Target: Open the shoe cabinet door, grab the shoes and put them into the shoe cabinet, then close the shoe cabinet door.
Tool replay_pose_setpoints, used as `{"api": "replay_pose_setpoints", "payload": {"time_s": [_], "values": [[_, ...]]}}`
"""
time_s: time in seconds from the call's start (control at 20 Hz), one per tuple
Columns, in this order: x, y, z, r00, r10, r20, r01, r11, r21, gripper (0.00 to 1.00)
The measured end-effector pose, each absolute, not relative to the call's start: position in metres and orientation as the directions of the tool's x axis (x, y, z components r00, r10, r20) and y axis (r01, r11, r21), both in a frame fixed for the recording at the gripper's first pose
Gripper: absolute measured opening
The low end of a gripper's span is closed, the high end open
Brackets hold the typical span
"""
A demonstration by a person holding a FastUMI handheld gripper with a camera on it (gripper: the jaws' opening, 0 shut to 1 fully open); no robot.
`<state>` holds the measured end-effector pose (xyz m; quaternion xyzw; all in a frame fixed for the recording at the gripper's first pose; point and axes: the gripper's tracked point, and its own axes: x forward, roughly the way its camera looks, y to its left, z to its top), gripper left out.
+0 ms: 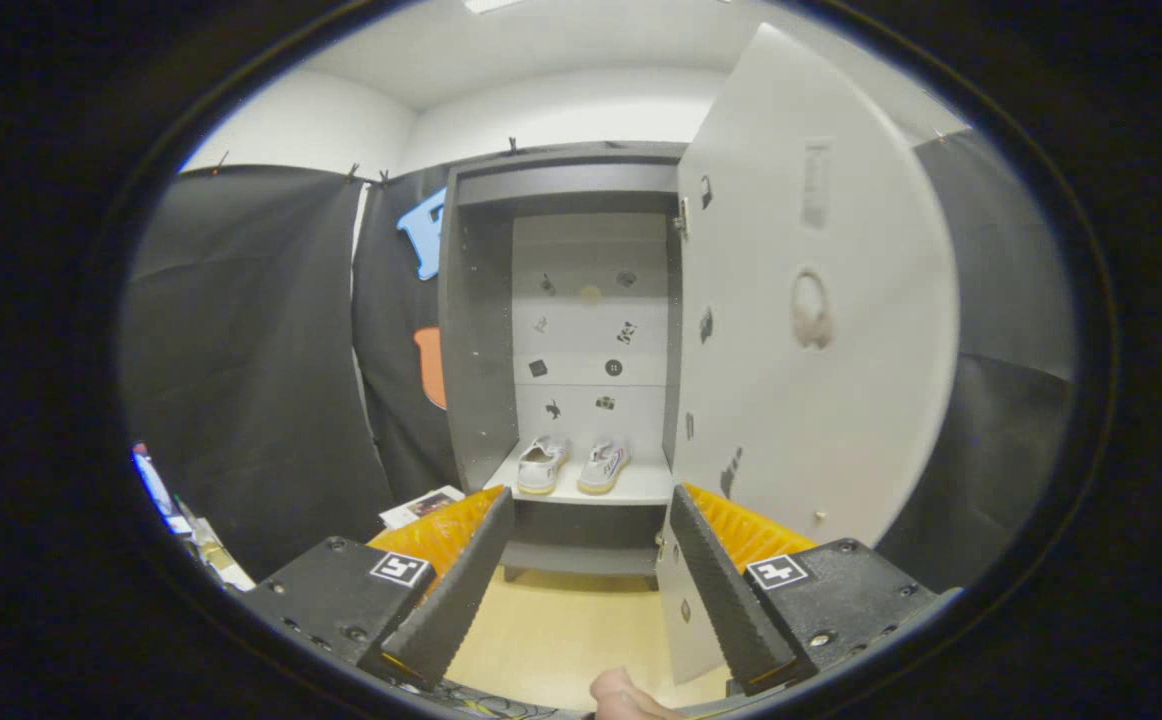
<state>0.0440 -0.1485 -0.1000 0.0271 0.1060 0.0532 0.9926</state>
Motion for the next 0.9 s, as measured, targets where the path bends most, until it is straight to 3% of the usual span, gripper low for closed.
{"api": "replay_pose_setpoints", "payload": {"time_s": [0.45,0.9], "values": [[-0.031,-0.231,-0.084,0.971,0.110,-0.212,-0.086,0.989,0.116,1.00],[-0.012,-0.365,-0.112,0.975,-0.009,-0.221,0.019,0.999,0.040,1.00]]}}
